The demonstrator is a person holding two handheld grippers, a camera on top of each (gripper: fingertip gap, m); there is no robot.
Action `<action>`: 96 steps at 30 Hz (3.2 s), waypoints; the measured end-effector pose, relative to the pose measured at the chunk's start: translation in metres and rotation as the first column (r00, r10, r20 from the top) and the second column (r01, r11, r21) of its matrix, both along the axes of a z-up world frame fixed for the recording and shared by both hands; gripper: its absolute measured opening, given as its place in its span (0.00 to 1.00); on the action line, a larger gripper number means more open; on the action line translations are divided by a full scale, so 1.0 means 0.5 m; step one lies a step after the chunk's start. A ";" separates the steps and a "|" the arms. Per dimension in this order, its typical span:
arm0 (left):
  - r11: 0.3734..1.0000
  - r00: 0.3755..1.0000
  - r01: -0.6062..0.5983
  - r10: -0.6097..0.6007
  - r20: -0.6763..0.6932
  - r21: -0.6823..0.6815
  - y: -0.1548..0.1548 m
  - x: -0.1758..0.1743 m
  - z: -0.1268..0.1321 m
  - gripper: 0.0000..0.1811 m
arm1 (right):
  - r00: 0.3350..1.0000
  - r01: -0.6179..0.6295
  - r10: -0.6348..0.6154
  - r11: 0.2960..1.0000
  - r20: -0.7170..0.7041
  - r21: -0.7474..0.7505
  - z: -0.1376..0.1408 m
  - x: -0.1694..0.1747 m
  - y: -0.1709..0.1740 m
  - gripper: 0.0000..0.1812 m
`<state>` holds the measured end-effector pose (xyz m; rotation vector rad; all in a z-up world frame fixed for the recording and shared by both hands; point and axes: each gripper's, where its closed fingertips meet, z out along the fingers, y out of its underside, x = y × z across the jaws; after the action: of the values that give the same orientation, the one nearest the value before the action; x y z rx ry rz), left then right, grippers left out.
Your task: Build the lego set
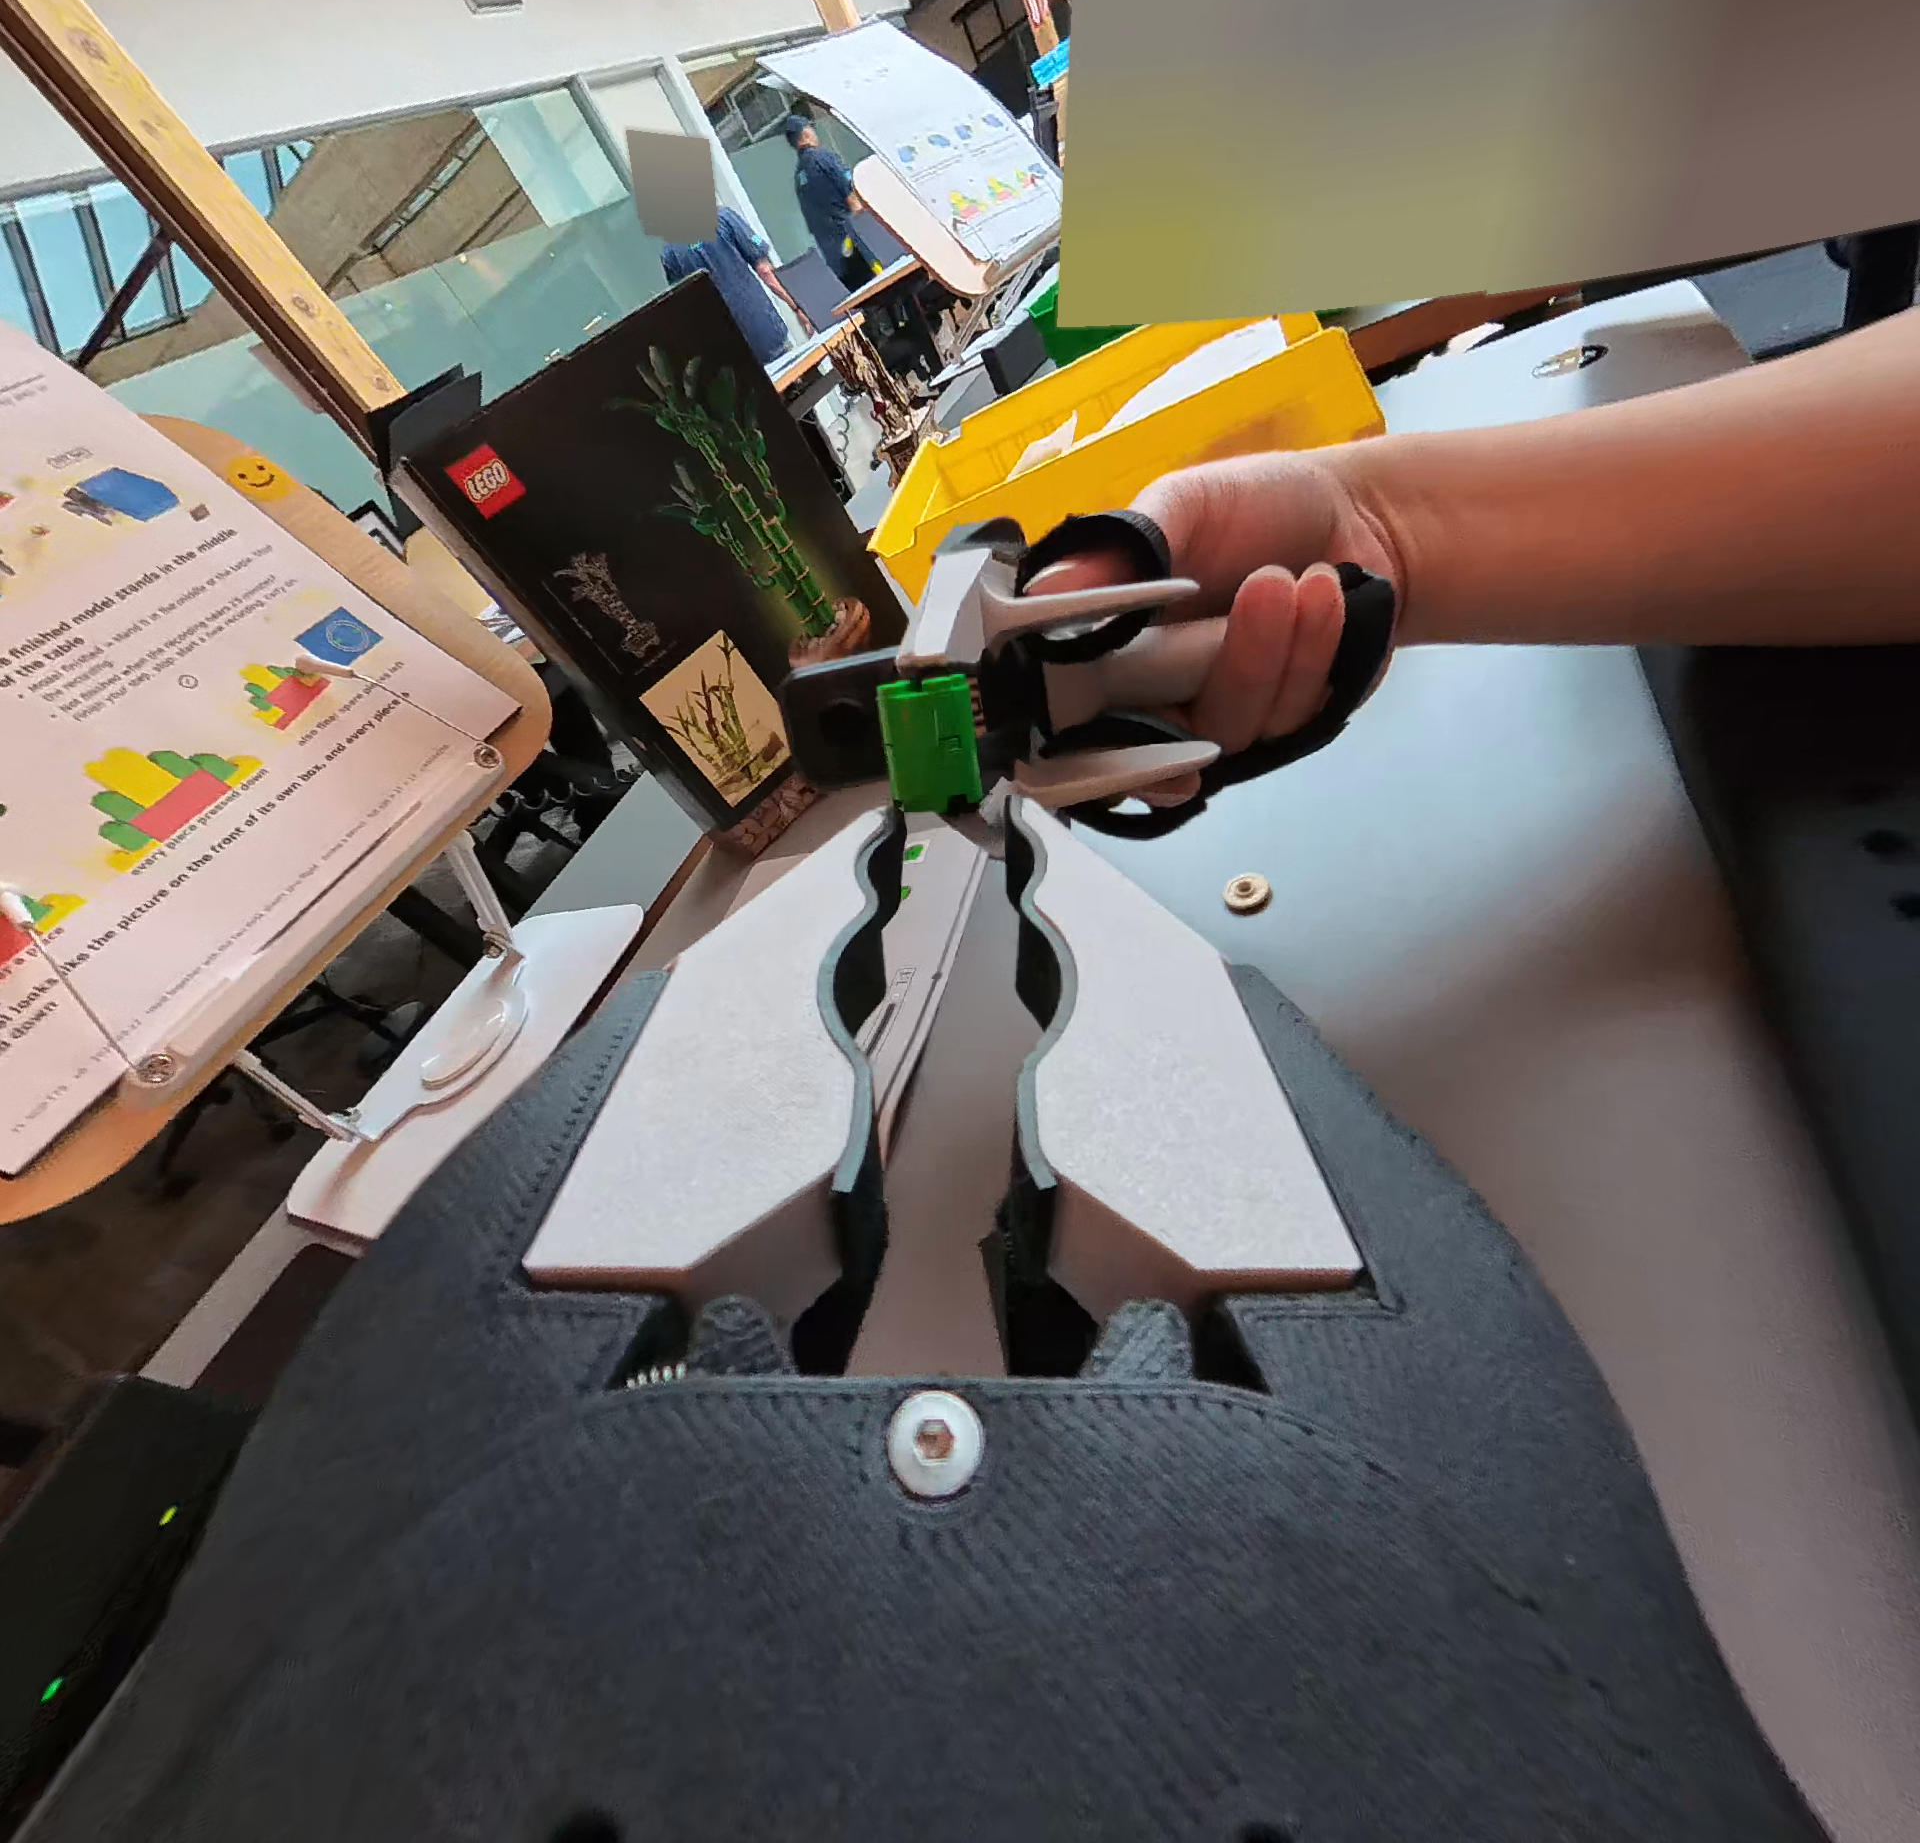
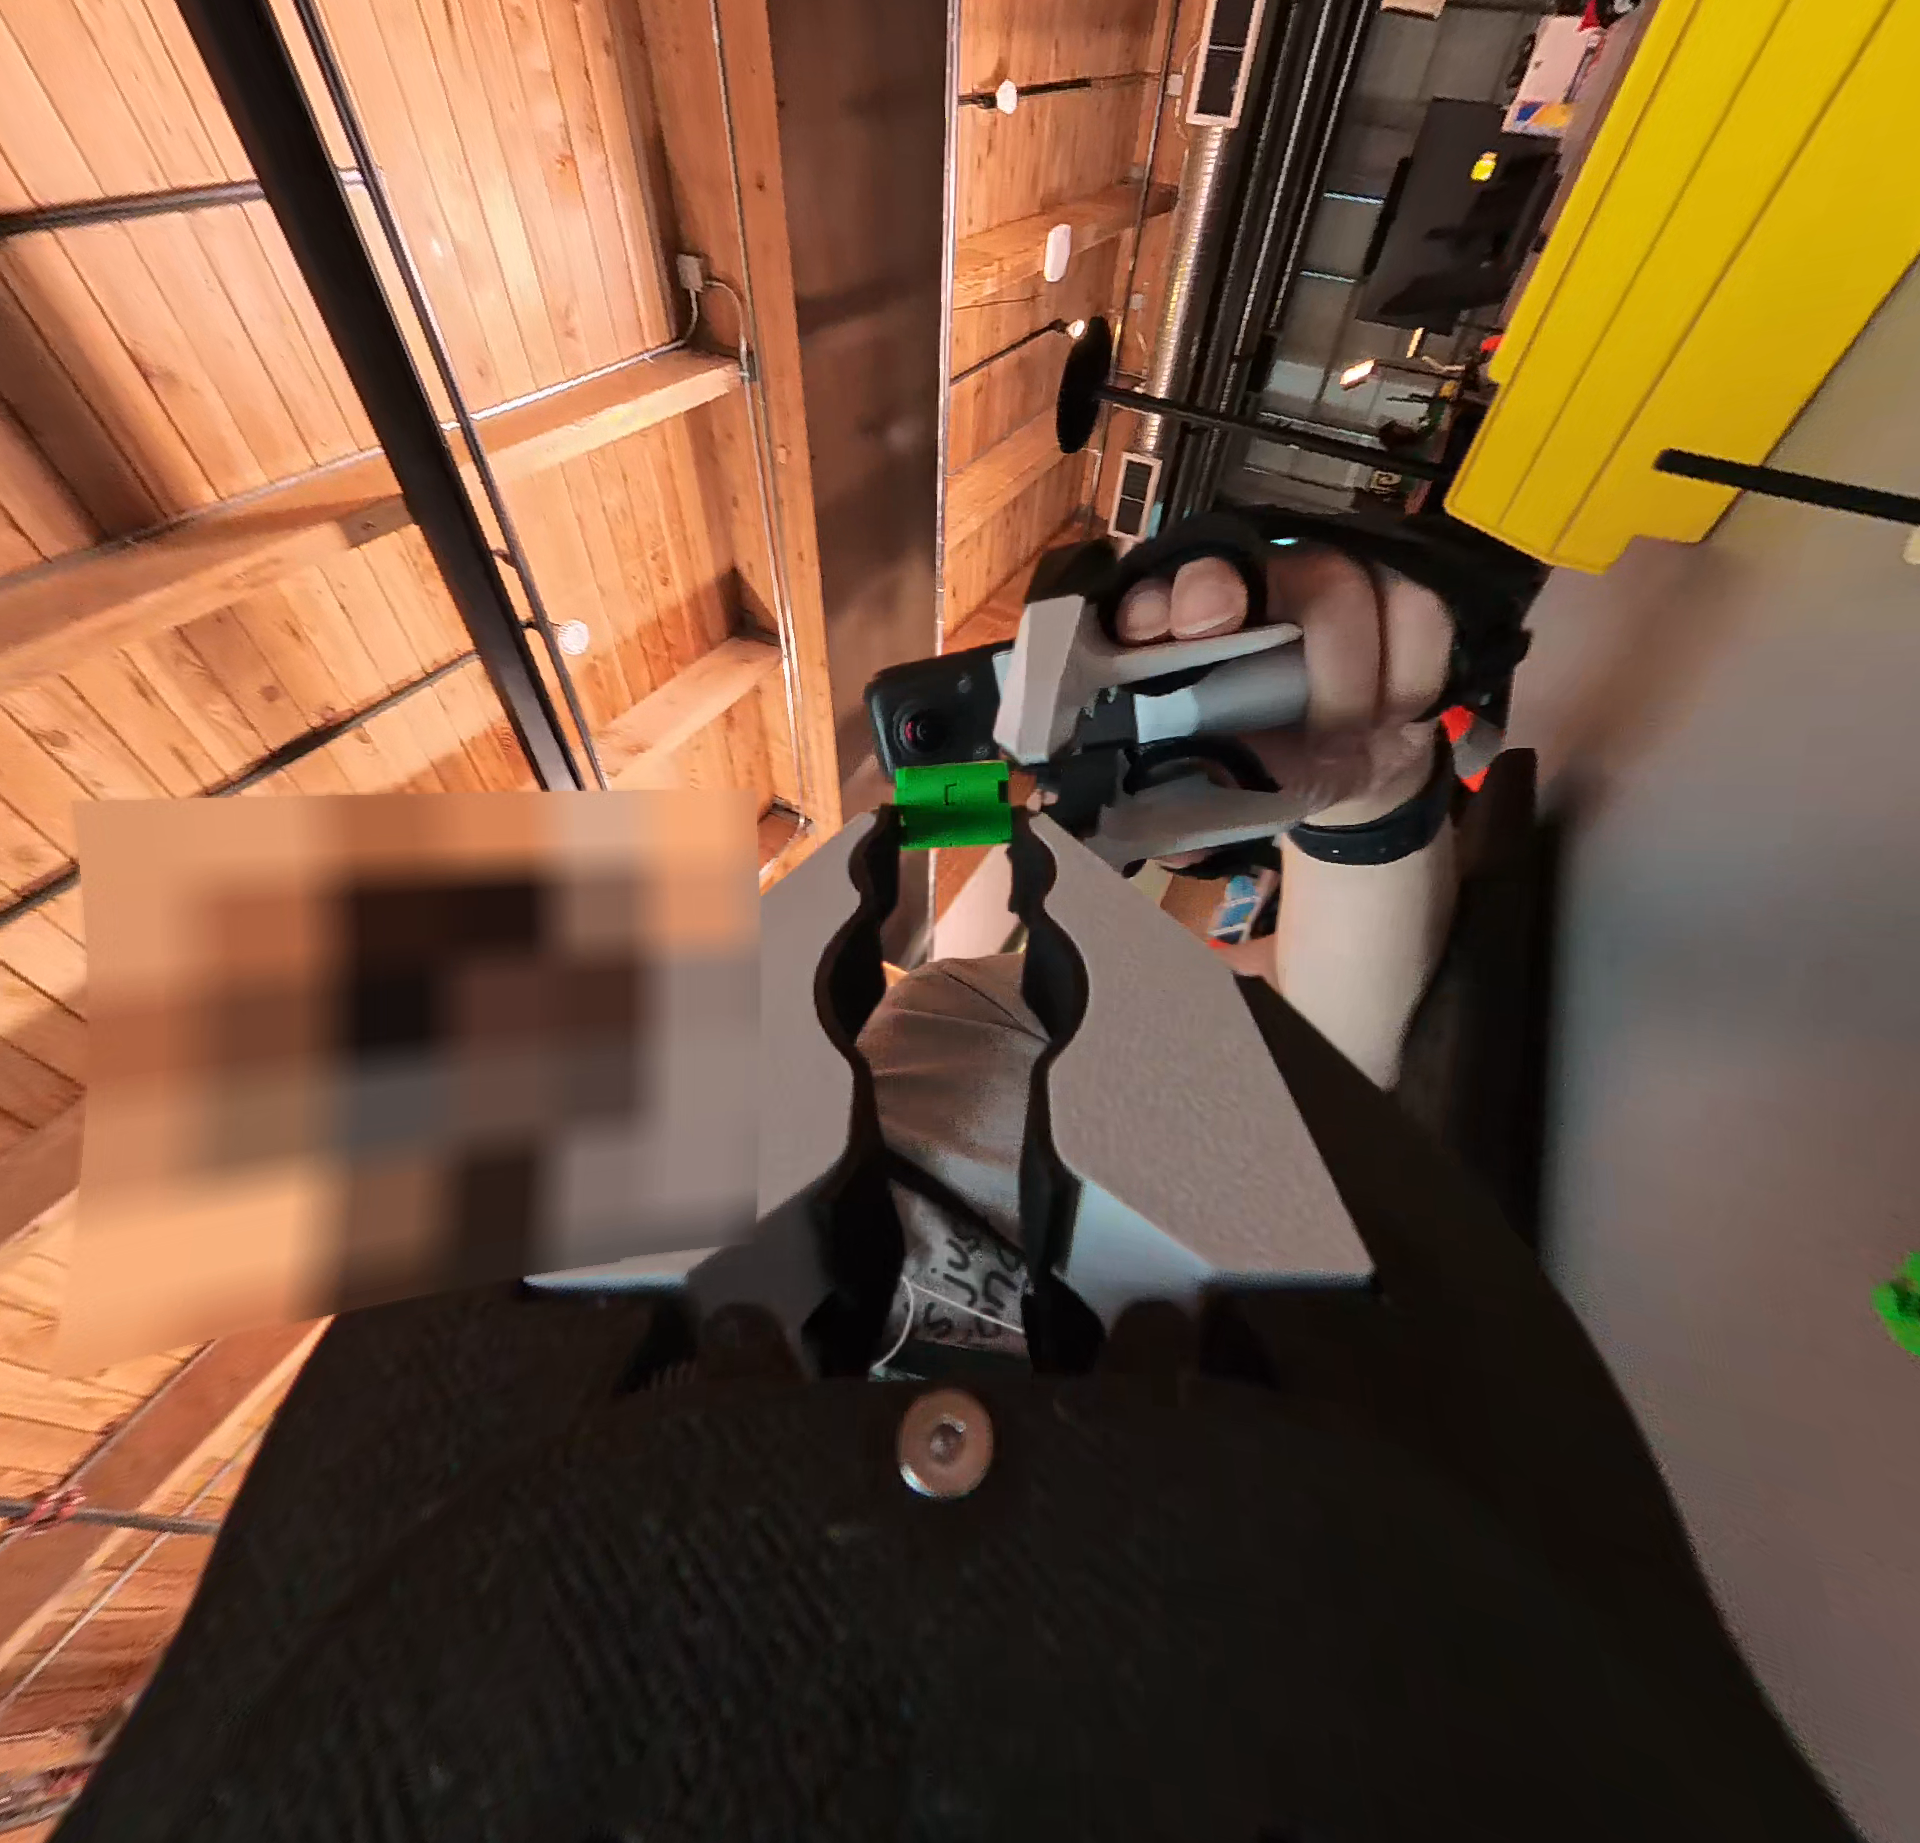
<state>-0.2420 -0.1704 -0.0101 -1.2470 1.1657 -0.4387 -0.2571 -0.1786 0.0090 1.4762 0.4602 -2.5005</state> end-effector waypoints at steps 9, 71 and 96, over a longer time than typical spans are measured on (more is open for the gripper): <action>0.991 0.988 0.035 -0.014 0.151 -0.133 0.002 -0.002 0.028 0.13 | 0.994 -0.066 0.054 0.989 -0.096 -0.132 0.021 -0.002 -0.005 0.11; 0.660 0.882 0.240 0.158 0.443 -0.712 0.078 -0.030 -0.019 0.29 | 0.508 -0.359 -0.785 -0.567 -0.354 0.741 -0.085 0.239 0.258 0.12; 0.653 0.943 0.105 0.174 0.283 -0.750 0.082 -0.031 -0.067 0.24 | 0.706 -0.399 -0.650 -0.692 -0.281 0.601 -0.142 0.169 0.216 0.12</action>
<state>-0.2576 -0.1294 -0.0438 -1.8220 0.6463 -1.1551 -0.1726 -0.0705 -0.0621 -1.1843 -1.4946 -0.1012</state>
